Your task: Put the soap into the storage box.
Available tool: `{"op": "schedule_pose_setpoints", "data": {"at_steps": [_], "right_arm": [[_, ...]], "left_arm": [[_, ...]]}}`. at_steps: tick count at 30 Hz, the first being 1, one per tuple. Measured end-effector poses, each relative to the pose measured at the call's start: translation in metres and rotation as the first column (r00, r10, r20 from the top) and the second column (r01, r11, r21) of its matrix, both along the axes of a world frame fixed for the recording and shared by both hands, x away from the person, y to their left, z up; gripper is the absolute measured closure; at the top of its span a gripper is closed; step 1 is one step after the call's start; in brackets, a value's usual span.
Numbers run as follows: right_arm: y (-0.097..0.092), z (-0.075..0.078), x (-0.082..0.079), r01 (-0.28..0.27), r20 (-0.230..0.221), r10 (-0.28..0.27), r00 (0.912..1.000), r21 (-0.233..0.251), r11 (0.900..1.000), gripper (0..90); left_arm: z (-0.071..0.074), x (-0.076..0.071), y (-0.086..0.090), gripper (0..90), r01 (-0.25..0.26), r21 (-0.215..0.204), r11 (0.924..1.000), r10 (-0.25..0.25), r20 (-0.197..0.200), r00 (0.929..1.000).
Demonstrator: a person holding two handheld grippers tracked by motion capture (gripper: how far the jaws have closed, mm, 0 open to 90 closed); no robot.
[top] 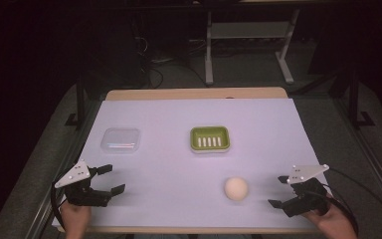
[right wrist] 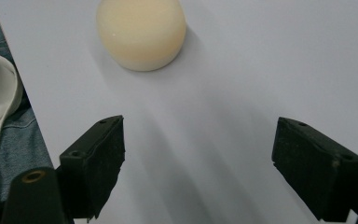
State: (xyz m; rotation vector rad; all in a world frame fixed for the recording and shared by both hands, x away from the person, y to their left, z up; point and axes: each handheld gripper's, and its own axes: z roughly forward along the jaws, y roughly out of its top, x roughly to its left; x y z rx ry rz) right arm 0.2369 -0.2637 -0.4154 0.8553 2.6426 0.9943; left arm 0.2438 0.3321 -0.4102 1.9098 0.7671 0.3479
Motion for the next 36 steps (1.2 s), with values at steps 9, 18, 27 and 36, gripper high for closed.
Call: {"op": "schedule_pose_setpoints", "data": {"at_steps": [9, 18, 27, 36], "right_arm": [[0.009, 0.003, 0.0, -0.012, 0.004, 0.012, 0.9999, -0.008, 0.9999, 16.4], [0.016, 0.003, 0.004, -0.02, -0.006, 0.02, 0.9998, 0.0, 0.9998, 16.3], [0.029, 0.004, 0.008, -0.043, -0.022, 0.043, 0.9988, -0.004, 0.999, 15.8], [0.043, 0.01, 0.013, -0.081, -0.019, 0.081, 0.9965, -0.014, 0.9966, 15.5]], "left_arm": [[0.0, 0.0, 0.0, 13.1, 0.001, 0.003, 1.0, -0.001, 0.006, 1.0], [-0.001, 0.001, 0.002, 13.1, -0.004, 0.004, 1.0, 0.005, -0.002, 1.0], [0.0, 0.0, 0.004, 13.1, -0.015, 0.008, 0.9999, 0.015, 0.002, 0.9999], [0.0, 0.0, 0.004, 13.1, -0.016, 0.007, 0.9998, 0.016, 0.003, 0.9999]]}}
